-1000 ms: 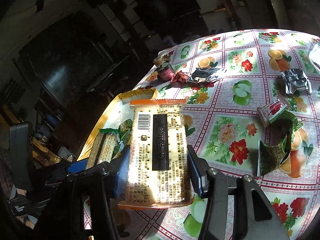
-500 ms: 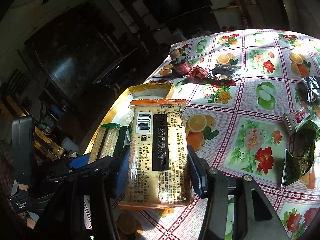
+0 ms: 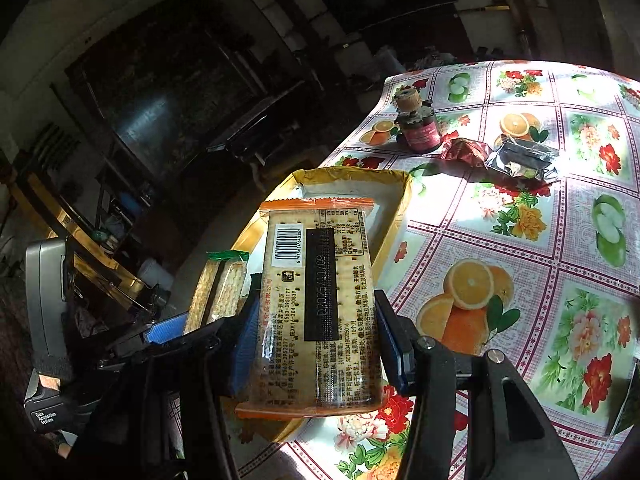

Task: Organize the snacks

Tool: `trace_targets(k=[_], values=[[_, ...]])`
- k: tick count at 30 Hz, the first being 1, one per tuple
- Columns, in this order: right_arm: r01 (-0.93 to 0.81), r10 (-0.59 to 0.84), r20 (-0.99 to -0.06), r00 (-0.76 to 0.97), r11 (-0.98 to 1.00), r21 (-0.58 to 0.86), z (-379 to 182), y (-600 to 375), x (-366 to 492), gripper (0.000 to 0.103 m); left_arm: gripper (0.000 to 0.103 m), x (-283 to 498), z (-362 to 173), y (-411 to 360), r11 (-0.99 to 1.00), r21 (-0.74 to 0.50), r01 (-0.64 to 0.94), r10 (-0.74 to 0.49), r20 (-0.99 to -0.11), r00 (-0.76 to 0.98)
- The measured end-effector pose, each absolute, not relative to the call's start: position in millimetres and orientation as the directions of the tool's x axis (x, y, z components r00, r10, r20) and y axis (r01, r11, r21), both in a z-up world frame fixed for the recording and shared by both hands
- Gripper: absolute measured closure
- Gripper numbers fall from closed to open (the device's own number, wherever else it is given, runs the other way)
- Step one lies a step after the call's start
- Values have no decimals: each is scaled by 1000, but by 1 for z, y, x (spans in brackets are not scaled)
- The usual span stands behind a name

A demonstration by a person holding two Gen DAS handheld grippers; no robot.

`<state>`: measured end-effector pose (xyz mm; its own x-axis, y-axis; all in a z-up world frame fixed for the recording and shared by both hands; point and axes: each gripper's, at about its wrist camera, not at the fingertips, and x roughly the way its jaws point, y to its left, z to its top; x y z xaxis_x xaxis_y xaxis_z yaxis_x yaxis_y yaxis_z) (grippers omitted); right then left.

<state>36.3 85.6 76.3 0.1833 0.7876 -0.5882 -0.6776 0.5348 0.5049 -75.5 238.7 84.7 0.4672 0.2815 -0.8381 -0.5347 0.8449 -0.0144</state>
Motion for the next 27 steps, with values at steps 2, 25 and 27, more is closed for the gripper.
trace_targets(k=[2, 25, 27], values=[[-687, 786, -593, 176, 530, 498, 77, 98, 41, 50, 55, -69, 85, 246, 841, -13, -541, 286, -838, 465], [-709, 678, -718, 157, 583, 395, 38, 187, 96, 50, 55, -9, 37, 306, 803, 7, -596, 266, -899, 348], [-718, 664, -728, 173, 591, 368, 39, 189, 95, 50, 55, -8, 36, 306, 803, 10, -596, 268, -899, 346]])
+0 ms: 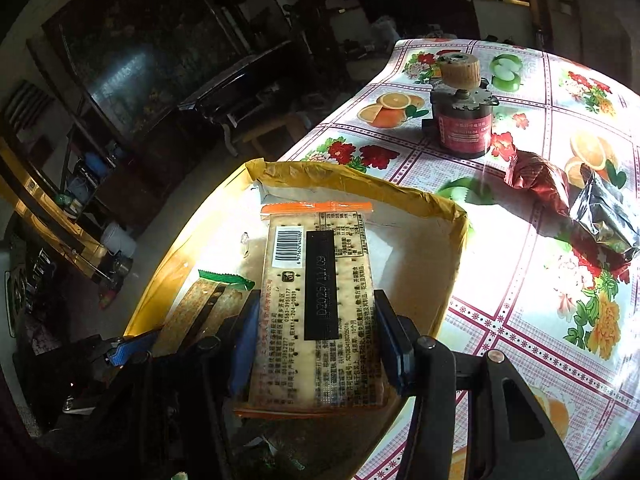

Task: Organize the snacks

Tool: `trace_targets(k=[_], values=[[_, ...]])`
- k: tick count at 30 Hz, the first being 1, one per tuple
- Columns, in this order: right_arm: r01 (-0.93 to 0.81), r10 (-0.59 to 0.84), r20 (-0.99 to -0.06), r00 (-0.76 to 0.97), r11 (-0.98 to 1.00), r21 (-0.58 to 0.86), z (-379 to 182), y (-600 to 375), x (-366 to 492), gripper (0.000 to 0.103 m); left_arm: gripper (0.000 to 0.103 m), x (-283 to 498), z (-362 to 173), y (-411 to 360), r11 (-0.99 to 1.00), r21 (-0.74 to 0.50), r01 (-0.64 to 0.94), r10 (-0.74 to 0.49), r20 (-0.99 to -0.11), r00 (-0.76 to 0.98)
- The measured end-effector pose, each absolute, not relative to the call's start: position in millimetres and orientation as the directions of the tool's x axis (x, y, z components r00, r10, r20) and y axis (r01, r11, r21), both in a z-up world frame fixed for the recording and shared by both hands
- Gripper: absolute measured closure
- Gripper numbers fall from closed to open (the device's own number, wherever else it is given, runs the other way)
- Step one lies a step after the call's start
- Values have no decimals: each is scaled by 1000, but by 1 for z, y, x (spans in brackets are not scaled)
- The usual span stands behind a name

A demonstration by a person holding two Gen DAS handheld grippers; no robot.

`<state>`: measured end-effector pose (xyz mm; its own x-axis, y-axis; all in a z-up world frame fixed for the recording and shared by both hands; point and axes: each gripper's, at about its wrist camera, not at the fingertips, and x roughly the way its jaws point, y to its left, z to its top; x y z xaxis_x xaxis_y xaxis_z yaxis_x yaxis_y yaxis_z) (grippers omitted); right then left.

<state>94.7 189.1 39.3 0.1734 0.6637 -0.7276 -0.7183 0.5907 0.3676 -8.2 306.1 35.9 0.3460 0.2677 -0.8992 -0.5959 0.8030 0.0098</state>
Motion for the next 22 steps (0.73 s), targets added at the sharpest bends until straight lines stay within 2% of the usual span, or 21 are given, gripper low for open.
trace_targets(k=[12, 16, 18, 22], values=[[-735, 639, -743, 201, 599, 317, 41, 200, 96, 48, 54, -8, 36, 308, 794, 0, -608, 259, -905, 338], [-735, 670, -713, 207, 587, 339, 52, 187, 96, 47, 53, -13, 43, 305, 793, -9, -609, 259, -900, 350], [-724, 686, -694, 220, 592, 355, 58, 173, 96, 44, 50, -15, 47, 303, 794, -23, -607, 249, -899, 360], [-675, 708, -659, 254, 617, 404, 62, 135, 105, 43, 45, -18, 60, 292, 804, -39, -593, 245, -887, 391]])
